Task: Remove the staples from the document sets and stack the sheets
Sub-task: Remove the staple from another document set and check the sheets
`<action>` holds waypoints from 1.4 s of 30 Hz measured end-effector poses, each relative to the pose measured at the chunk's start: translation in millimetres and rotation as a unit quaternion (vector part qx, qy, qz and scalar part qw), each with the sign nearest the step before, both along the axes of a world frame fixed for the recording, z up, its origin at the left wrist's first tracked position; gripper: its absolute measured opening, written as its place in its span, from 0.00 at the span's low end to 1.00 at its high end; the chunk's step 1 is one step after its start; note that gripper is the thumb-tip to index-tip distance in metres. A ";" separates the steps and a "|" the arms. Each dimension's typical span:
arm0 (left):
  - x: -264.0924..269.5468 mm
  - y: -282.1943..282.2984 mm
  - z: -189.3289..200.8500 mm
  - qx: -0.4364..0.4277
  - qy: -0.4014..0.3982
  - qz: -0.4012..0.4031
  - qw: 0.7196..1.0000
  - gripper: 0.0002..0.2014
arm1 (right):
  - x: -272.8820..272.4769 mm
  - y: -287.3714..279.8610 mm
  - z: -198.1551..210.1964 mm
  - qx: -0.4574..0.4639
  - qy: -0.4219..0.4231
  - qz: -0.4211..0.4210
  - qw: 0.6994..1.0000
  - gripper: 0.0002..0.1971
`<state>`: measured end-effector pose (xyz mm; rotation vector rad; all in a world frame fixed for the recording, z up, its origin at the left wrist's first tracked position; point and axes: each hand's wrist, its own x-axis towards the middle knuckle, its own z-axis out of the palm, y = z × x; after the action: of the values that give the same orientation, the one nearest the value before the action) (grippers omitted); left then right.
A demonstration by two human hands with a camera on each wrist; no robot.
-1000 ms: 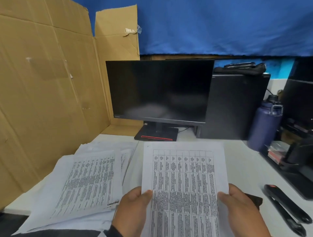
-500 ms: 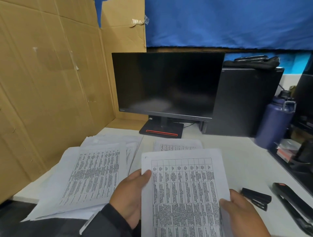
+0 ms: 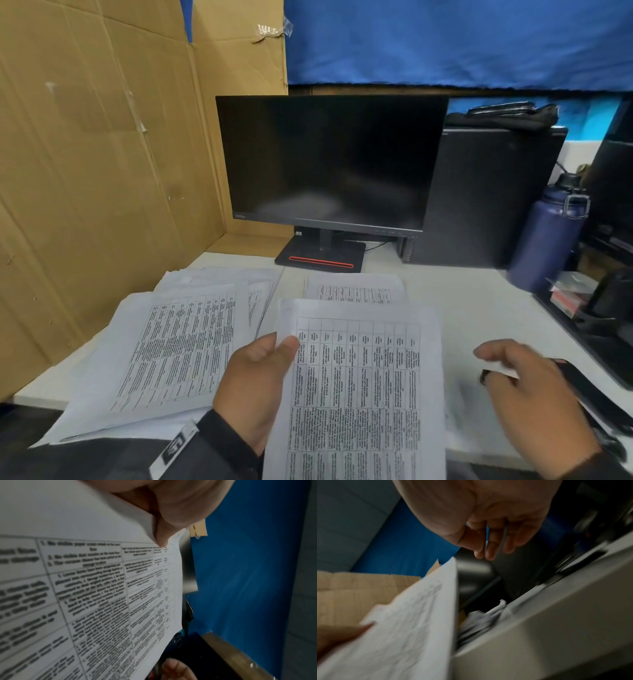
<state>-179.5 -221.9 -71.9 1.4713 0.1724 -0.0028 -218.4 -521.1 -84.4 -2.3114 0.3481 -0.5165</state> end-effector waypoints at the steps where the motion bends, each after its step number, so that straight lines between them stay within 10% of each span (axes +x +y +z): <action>1: -3.2 -2.2 2.5 0.031 -0.017 -0.003 0.999 0.13 | 1.5 -8.5 0.0 -0.068 0.031 -0.016 0.997 0.19; 6: -18.3 -14.8 -3.5 0.164 -0.079 -0.062 0.981 0.14 | 7.8 -30.7 -16.1 -0.180 0.318 -0.007 0.931 0.24; 10: -25.7 -20.3 -2.1 0.228 -0.115 -0.077 0.964 0.20 | 7.6 -32.3 -16.3 -0.194 0.277 -0.014 0.941 0.08; 17: -29.5 -19.7 -1.1 0.221 -0.106 -0.081 0.966 0.18 | 7.0 -35.7 1.1 -0.049 0.141 -0.043 0.988 0.08; 26: -28.1 -19.0 -3.8 0.231 -0.099 -0.078 0.965 0.17 | 20.9 -38.5 -12.8 -0.115 0.265 -0.034 0.957 0.23; 31: -23.3 -14.6 -3.5 0.186 -0.085 -0.066 0.977 0.16 | 19.7 -80.9 4.5 -0.215 0.215 -0.206 0.930 0.30; 35: -20.5 -13.1 -4.0 0.142 -0.052 -0.077 0.986 0.15 | 14.3 -112.7 -24.1 -0.193 0.360 -0.203 0.890 0.40; 42: -25.7 -17.6 -1.4 0.135 -0.051 -0.102 0.984 0.15 | 1.6 -99.2 13.6 0.023 0.121 -0.135 0.983 0.14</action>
<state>-205.2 -239.6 -73.3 1.7496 -0.0647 -0.0723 -216.8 -620.4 -70.8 -2.2976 0.7903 -0.3518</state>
